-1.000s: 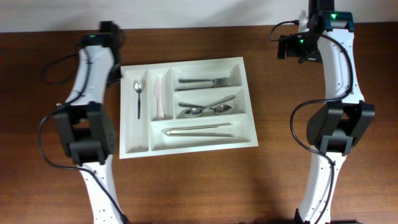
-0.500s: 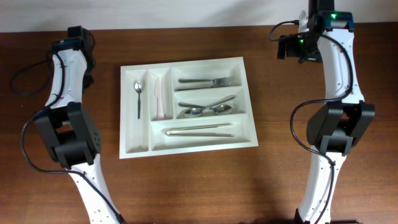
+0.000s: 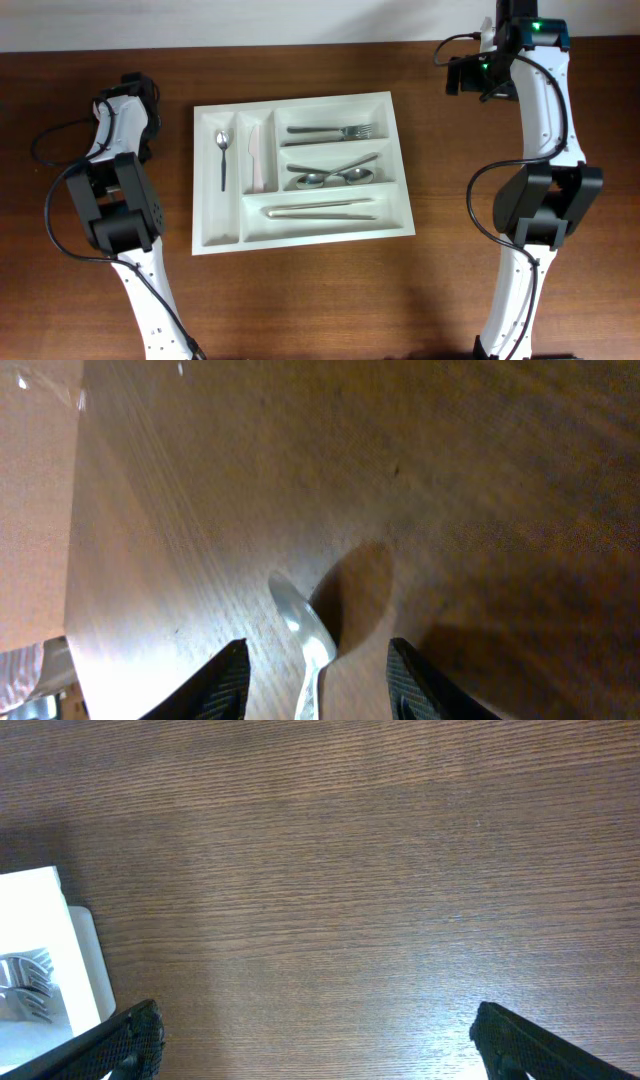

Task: Pack container
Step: 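Move the left gripper back to the remaining spoon and close, then lift the second spoon and carry it over the left compartment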

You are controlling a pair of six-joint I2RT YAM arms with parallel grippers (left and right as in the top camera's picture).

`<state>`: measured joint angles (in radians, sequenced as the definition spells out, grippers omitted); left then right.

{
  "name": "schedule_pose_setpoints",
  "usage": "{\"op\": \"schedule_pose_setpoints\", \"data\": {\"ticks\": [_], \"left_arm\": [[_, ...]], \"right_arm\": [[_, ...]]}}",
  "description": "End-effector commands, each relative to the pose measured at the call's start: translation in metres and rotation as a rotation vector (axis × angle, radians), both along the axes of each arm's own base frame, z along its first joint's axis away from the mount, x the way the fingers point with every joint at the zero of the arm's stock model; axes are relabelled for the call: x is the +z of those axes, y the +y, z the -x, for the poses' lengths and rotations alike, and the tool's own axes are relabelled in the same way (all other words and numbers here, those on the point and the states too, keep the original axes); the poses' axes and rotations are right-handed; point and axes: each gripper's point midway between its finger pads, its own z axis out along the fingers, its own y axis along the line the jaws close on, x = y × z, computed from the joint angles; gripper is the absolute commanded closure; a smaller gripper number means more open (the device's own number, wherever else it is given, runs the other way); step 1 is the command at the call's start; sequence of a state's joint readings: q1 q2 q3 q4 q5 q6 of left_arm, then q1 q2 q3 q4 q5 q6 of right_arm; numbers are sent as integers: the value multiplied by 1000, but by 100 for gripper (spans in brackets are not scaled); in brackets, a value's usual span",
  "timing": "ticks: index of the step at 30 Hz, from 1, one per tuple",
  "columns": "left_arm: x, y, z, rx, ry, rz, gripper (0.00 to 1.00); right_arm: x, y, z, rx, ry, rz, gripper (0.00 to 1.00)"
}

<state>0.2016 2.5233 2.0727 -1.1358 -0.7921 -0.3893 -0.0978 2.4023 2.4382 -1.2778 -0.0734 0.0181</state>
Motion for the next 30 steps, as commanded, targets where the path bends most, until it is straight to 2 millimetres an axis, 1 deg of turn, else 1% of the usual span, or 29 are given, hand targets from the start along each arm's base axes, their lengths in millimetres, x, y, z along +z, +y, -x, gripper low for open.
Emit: {"op": "schedule_pose_setpoints", "data": {"ticks": [1, 7, 11, 13, 20, 30], "left_arm": [[5, 6, -4, 1, -19, -33, 53], [5, 15, -12, 15, -77, -45, 53], [2, 20, -11, 26, -80, -46, 53], [-3, 21, -9, 26, -67, -43, 53], [-32, 18, 2, 11, 28, -22, 53], [-49, 16, 9, 11, 75, -11, 53]], "right_arm": [[2, -3, 0, -1, -6, -2, 1], [2, -3, 0, -1, -6, -2, 1], [2, -4, 0, -1, -6, -2, 1], [2, -4, 0, -1, -6, -2, 1], [2, -4, 0, -1, -6, -2, 1], [2, -4, 0, -1, -6, -2, 1]]}}
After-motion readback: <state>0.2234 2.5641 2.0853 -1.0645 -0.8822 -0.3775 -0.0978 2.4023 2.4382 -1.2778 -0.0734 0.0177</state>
